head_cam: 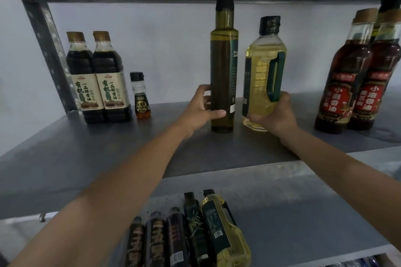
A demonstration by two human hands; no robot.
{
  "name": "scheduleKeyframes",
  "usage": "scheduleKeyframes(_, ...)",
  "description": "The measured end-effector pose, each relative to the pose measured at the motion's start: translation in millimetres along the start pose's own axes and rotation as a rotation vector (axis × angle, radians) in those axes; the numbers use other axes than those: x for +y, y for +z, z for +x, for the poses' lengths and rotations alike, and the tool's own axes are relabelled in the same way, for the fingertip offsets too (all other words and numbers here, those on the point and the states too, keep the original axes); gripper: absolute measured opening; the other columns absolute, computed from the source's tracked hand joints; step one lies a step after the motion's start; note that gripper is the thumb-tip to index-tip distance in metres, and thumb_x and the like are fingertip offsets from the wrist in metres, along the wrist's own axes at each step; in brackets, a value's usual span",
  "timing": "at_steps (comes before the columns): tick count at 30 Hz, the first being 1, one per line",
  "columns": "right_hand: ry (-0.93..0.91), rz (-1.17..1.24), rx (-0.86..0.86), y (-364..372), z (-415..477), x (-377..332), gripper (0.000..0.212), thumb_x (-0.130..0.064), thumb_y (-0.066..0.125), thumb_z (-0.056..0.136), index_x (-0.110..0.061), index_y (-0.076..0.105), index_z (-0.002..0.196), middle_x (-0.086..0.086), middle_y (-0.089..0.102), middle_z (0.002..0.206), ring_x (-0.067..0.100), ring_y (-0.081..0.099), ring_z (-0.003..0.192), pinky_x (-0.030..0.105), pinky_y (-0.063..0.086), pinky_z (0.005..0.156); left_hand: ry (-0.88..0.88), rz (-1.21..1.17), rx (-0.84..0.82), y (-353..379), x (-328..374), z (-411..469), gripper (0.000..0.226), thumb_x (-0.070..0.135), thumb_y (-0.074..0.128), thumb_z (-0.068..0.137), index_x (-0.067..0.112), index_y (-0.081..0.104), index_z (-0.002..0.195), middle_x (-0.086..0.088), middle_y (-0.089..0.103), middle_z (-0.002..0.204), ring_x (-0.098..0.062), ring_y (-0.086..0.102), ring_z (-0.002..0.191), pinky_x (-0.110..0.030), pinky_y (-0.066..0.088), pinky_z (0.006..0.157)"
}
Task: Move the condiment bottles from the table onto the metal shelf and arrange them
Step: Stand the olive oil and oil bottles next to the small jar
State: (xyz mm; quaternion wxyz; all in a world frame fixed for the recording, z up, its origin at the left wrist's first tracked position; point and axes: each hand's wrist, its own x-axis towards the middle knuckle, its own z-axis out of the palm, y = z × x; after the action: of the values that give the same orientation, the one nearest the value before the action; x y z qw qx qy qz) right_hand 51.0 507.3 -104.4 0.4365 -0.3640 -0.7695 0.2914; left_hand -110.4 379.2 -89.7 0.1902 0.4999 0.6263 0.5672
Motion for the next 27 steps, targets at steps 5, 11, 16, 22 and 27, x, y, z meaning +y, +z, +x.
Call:
scheduleKeyframes(5, -0.065, 0.123, -0.205, 7, 18, 6, 0.095, -0.022, 0.085, 0.066, -0.014, 0.024, 0.139, -0.005, 0.040, 0.120, 0.012, 0.042, 0.111, 0.028, 0.040, 0.089, -0.078, -0.100, -0.067, -13, -3, 2, 0.071, -0.004, 0.068, 0.079, 0.018, 0.036, 0.137, -0.011, 0.051, 0.135, -0.026, 0.048, 0.126, -0.046, 0.040, 0.107)
scheduleKeyframes(11, -0.036, 0.245, -0.360, 8, 34, 16, 0.094, -0.022, 0.084, 0.066, -0.025, 0.023, 0.138, -0.002, 0.046, 0.128, 0.019, 0.046, 0.119, 0.035, 0.042, 0.096, 0.001, 0.119, 0.093, 10, -3, 4, 0.087, 0.026, 0.084, 0.068, 0.019, 0.031, 0.137, 0.000, 0.043, 0.132, -0.014, 0.045, 0.119, -0.031, 0.043, 0.099)
scheduleKeyframes(16, -0.031, 0.281, -0.372, 9, 37, 20, 0.092, -0.021, 0.084, 0.065, -0.024, 0.026, 0.137, 0.000, 0.046, 0.130, 0.021, 0.047, 0.121, 0.036, 0.041, 0.100, -0.031, 0.051, 0.104, -2, 1, 5, 0.080, 0.010, 0.082, 0.069, 0.021, 0.035, 0.132, 0.001, 0.056, 0.115, -0.016, 0.055, 0.110, -0.032, 0.048, 0.092)
scheduleKeyframes(22, -0.039, 0.294, -0.385, 8, 36, 18, 0.095, -0.019, 0.083, 0.066, -0.023, 0.023, 0.140, -0.003, 0.044, 0.126, 0.019, 0.044, 0.120, 0.033, 0.040, 0.096, -0.010, 0.188, 0.112, 12, 4, 1, 0.083, 0.024, 0.083, 0.068, 0.016, 0.033, 0.134, -0.001, 0.044, 0.128, -0.015, 0.046, 0.118, -0.033, 0.043, 0.097)
scheduleKeyframes(27, -0.041, 0.290, -0.382, 8, 37, 19, 0.095, -0.020, 0.083, 0.067, -0.022, 0.023, 0.140, -0.002, 0.043, 0.130, 0.020, 0.044, 0.122, 0.033, 0.039, 0.098, -0.010, 0.064, 0.173, 5, 5, 6, 0.088, 0.011, 0.082, 0.069, 0.026, 0.028, 0.138, -0.005, 0.055, 0.122, -0.021, 0.056, 0.111, -0.040, 0.048, 0.097)
